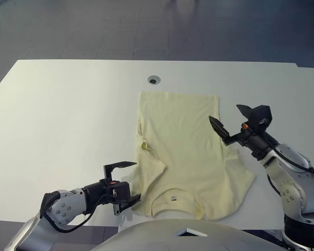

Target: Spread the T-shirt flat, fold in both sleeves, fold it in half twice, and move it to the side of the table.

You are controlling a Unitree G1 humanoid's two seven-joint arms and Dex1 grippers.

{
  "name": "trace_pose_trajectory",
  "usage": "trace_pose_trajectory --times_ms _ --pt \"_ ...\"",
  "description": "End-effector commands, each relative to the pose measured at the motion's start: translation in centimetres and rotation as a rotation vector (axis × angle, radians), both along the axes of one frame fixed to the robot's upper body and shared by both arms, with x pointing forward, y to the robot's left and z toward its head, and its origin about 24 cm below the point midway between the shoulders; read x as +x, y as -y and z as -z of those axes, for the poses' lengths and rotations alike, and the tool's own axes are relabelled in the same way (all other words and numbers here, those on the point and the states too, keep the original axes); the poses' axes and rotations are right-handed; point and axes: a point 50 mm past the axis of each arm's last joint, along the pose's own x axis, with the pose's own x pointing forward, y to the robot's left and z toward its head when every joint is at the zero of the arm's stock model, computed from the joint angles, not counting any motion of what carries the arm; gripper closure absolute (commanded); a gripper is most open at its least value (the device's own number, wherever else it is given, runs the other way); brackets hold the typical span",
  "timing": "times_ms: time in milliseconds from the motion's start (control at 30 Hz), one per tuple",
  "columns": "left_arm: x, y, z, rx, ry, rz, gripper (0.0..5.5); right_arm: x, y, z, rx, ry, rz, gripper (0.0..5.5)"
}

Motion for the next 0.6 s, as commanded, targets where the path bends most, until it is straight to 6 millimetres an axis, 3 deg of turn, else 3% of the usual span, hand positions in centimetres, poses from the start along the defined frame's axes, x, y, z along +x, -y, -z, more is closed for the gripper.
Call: trace_pose_trajectory --times_ms 33,333,600 --pt "0.3 0.2 -1.7 -0.081 -0.001 -0.043 0.14 -1.4 1.6 0.1 -0.030 -0.116 0.057 0.10" --pt "1.3 0.5 -3.8 -0.218 0.061 -0.122 0.14 -5.7 3.5 1.7 -0.080 -0.376 0.141 0.10" --pt "1.6 0.3 -3.7 -0.218 0.083 -0.151 0.10 -8.3 3.8 2.5 -0.158 -0.533 0.137 1.29"
